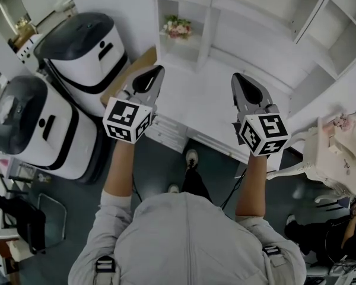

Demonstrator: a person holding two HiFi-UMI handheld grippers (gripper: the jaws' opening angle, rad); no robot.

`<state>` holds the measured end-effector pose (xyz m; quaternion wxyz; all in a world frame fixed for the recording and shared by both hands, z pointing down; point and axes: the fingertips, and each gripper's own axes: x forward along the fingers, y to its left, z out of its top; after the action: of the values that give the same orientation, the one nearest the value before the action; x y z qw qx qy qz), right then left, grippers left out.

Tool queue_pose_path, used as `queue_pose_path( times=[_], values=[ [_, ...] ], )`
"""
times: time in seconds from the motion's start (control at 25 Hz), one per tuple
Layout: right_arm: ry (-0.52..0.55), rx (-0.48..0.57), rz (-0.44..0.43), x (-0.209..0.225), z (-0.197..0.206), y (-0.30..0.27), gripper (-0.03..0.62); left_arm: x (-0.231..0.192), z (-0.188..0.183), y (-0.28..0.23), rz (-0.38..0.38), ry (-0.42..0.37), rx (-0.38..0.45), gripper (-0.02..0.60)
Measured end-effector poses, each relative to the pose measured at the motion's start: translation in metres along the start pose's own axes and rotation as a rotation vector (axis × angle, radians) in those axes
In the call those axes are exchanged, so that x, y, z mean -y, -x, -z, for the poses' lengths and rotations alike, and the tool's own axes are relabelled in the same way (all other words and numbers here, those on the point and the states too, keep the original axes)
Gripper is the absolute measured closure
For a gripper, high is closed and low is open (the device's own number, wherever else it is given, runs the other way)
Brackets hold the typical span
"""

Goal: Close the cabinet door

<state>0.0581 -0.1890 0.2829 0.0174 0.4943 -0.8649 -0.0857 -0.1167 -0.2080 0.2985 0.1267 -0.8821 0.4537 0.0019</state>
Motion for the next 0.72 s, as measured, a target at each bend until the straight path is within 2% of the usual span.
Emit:
queue_pose_path(
  times=[0.24,0.72],
  values=[
    [0.025,0.009,-0.003,-0.021,-0.009,0.013,0.592,0.006,-0.010,0.021,0.004,-0.017,0.016,0.566],
    [0.054,-0.007,-0.015,-0.035,-0.006,0.009,0.592,0.007,-0.014,0.025,0.028,-0.023,0.018,0.565]
  ],
)
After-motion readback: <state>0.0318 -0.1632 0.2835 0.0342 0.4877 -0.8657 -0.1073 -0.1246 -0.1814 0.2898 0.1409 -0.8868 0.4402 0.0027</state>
